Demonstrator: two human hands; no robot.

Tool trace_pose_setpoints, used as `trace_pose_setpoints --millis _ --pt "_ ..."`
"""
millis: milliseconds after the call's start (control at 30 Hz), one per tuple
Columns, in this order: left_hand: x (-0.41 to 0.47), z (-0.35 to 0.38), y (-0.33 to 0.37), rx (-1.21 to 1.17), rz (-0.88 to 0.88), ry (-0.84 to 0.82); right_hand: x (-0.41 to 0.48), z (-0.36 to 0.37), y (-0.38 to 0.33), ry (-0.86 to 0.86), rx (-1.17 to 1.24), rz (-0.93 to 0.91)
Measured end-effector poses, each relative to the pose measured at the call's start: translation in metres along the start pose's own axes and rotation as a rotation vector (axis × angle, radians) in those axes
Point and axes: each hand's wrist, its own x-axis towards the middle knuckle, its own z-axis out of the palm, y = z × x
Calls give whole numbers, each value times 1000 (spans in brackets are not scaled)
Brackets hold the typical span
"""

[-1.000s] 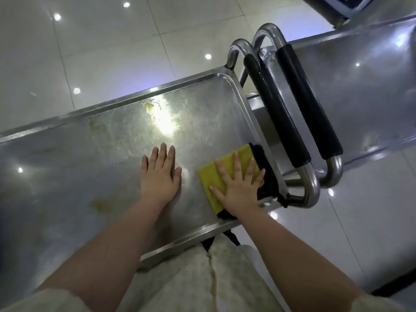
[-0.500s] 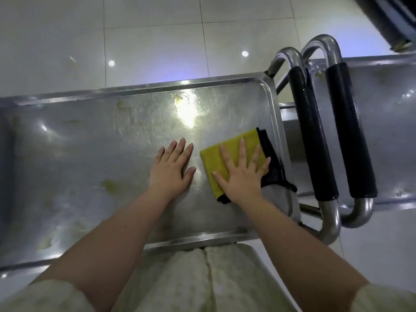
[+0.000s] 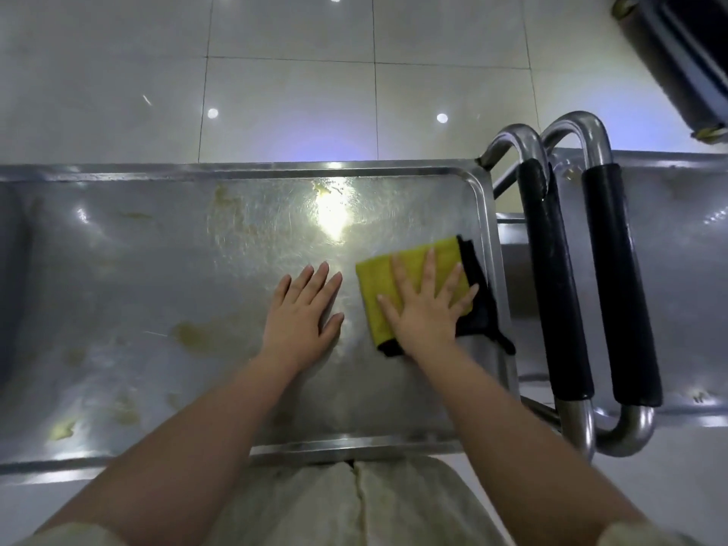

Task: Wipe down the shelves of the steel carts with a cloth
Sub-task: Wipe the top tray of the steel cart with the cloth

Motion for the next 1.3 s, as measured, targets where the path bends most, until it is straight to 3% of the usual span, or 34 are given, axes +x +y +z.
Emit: trace_pose_setpoints --millis 167,300,500,700,800,933,1100,1300 --pt "0 -2 1 -44 -26 -28 108 -49 -16 3 59 73" --pt "4 -3 -2 -41 -45 -71 128 -55 -30 33 86 92" --pt "2 -6 -4 -34 -33 -66 48 -18 -25 26 9 -77" --pt "1 -4 -3 -37 -11 -44 -91 45 -7 18 9 -111" --pt "1 -7 -3 -37 -6 -43 -121 55 0 -24 -50 -161" --pt "9 -20 -13 -74 -25 -19 -80 41 -10 12 -22 -123" --pt "30 -34 -59 -54 -288 -1 14 -3 -45 16 -20 -80" --pt "31 -29 -75 51 -271 -26 124 -45 -107 56 28 -20"
